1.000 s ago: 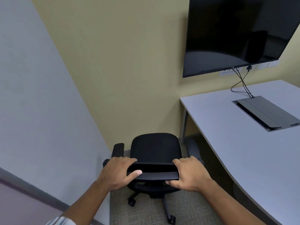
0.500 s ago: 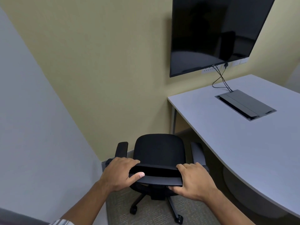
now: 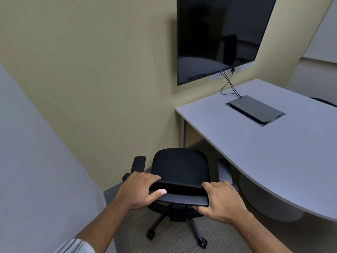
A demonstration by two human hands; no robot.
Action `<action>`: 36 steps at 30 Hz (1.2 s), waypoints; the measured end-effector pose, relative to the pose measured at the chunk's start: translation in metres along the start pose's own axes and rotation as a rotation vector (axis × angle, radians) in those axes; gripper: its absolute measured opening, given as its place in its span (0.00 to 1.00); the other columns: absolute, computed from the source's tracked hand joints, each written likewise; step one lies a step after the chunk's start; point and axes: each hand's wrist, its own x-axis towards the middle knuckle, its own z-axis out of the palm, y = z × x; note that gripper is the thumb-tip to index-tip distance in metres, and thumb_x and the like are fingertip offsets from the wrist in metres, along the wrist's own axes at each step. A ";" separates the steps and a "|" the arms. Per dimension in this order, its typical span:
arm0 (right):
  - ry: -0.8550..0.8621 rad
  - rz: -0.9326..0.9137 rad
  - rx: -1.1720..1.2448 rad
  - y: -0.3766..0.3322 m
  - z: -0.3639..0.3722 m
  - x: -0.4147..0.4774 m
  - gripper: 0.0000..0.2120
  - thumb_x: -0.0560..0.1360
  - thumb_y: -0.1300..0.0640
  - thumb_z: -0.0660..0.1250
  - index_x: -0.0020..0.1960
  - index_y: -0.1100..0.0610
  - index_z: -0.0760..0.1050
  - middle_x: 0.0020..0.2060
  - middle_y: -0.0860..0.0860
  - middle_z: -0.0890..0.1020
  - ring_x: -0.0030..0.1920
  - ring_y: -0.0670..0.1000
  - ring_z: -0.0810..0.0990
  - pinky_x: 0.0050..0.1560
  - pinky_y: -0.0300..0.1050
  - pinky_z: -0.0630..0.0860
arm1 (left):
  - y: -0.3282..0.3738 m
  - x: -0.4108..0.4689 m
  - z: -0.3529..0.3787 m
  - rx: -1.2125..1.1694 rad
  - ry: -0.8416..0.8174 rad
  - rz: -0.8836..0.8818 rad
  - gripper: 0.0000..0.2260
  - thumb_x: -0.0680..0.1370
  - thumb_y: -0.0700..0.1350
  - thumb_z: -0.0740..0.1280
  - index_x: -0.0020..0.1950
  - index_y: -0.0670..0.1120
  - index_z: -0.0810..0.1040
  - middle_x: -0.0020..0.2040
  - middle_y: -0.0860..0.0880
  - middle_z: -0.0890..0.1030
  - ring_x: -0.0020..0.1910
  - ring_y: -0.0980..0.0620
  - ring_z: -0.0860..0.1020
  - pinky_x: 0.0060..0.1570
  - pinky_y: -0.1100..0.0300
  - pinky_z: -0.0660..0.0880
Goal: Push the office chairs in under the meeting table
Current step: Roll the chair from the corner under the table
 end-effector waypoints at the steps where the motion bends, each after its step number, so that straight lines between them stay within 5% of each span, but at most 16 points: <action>1: 0.002 0.008 -0.002 0.000 0.000 0.000 0.32 0.72 0.19 0.55 0.53 0.46 0.75 0.41 0.44 0.80 0.44 0.48 0.79 0.57 0.52 0.74 | -0.001 0.003 -0.001 0.005 0.000 0.011 0.42 0.79 0.80 0.43 0.76 0.55 0.78 0.66 0.57 0.85 0.64 0.52 0.82 0.64 0.49 0.74; 6: 0.023 0.052 -0.026 0.004 0.004 -0.001 0.36 0.72 0.18 0.54 0.57 0.47 0.77 0.44 0.44 0.82 0.47 0.49 0.81 0.57 0.52 0.73 | -0.002 0.022 -0.003 0.010 0.000 0.065 0.44 0.78 0.80 0.42 0.76 0.56 0.78 0.66 0.57 0.85 0.64 0.52 0.81 0.62 0.49 0.74; 15: 0.061 0.128 0.039 0.028 0.006 0.011 0.54 0.72 0.13 0.49 0.81 0.51 0.71 0.74 0.46 0.80 0.74 0.51 0.78 0.75 0.56 0.71 | -0.003 0.084 -0.005 0.012 -0.016 0.170 0.43 0.78 0.80 0.42 0.76 0.56 0.78 0.65 0.57 0.85 0.62 0.52 0.82 0.62 0.48 0.74; 19: 0.068 0.167 0.071 0.041 0.003 0.025 0.57 0.72 0.11 0.43 0.79 0.52 0.72 0.71 0.48 0.82 0.71 0.53 0.79 0.75 0.56 0.71 | -0.003 0.119 -0.008 -0.001 -0.042 0.191 0.43 0.78 0.80 0.43 0.76 0.56 0.78 0.67 0.58 0.84 0.64 0.54 0.81 0.65 0.49 0.74; 28: 0.076 0.270 0.076 0.073 -0.008 0.057 0.49 0.72 0.12 0.39 0.64 0.49 0.74 0.52 0.46 0.82 0.54 0.52 0.81 0.60 0.55 0.75 | 0.002 0.203 -0.011 -0.015 -0.056 0.233 0.37 0.81 0.78 0.46 0.71 0.57 0.81 0.62 0.59 0.86 0.60 0.55 0.82 0.63 0.50 0.74; 36: 0.078 0.313 0.080 0.085 -0.007 0.078 0.52 0.76 0.16 0.34 0.73 0.51 0.73 0.59 0.49 0.83 0.60 0.54 0.81 0.65 0.56 0.75 | -0.006 0.248 -0.010 0.010 -0.065 0.292 0.34 0.83 0.74 0.50 0.73 0.55 0.81 0.64 0.58 0.86 0.61 0.55 0.82 0.62 0.51 0.74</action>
